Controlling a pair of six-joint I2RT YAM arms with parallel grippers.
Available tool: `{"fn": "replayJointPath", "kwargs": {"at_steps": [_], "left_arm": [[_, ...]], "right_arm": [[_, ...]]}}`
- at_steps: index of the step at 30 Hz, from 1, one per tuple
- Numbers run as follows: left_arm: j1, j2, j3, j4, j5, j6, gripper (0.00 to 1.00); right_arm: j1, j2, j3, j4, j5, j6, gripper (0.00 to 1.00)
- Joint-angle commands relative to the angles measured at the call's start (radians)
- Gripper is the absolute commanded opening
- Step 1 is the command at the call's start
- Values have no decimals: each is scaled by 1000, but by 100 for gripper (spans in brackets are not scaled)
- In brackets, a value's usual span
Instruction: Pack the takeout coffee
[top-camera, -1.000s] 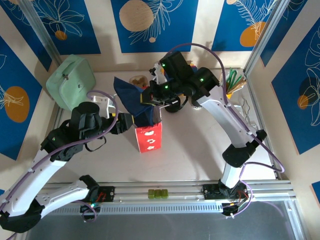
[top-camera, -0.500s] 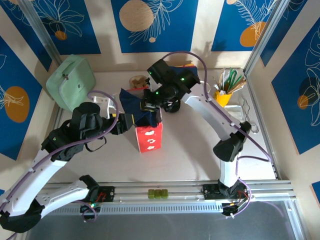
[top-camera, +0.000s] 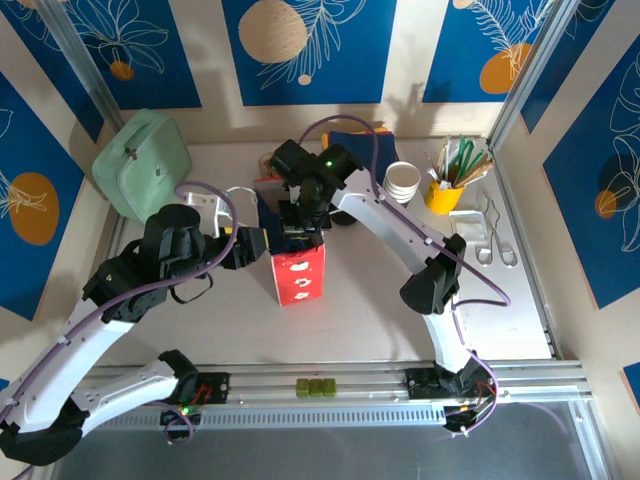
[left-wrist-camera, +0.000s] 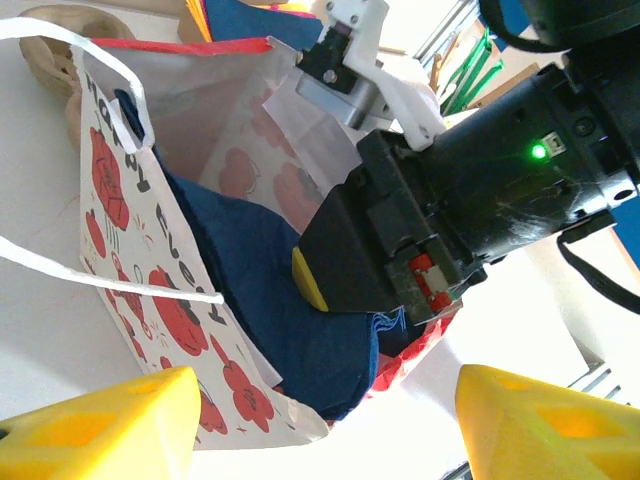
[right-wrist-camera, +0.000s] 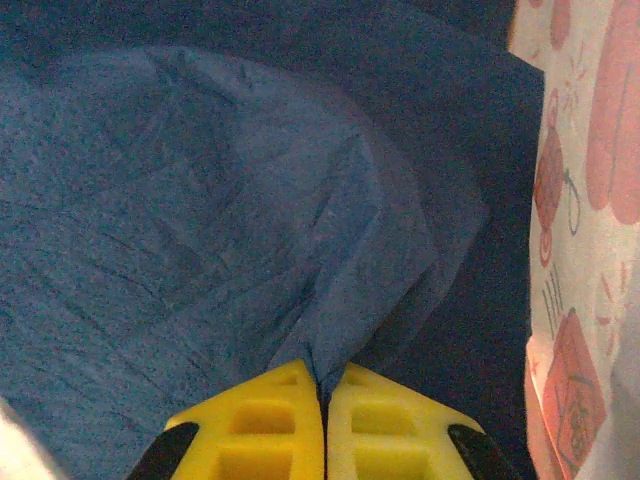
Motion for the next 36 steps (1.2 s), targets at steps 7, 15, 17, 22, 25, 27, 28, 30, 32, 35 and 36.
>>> {"fn": "replayJointPath", "kwargs": {"at_steps": [7,15,17,22,25,27,28,30,32,35,36], "left_arm": [[8,-13,-7,-8,-13,-12,69],[9,-23,-5,-17,-20,-11,69],[9,-27,-7,-18,-25,-14,69],[8,-34,-13,-17,-30,-19,69],[8,-38,-12,-17,-30,-22,68],[9,-41,-12,-21,-33,-21,69],[8,-42,-12,-24,-35,-20,69],[8,-45,-15,-27,-37,-21,68],[9,-48,-17,-29,-39,-21,69],[8,-52,-25,-31,-40,-25,69],[9,-53,-28,-29,-40,-26,69]], "right_arm": [[10,79,133,-133,54,-28,8],[0,78,258,-139,-14,-38,25],[-8,72,287,-139,-40,-39,26],[-23,24,274,-82,-121,-40,26],[-23,-2,220,-34,-158,-29,25],[-19,-9,188,-18,-170,-26,24],[-14,-7,176,-19,-158,-25,24],[-3,1,150,-19,-166,-29,23],[8,13,130,-25,-166,-27,23],[20,46,134,-62,-145,-38,23],[23,59,136,-74,-133,-40,23]]}}
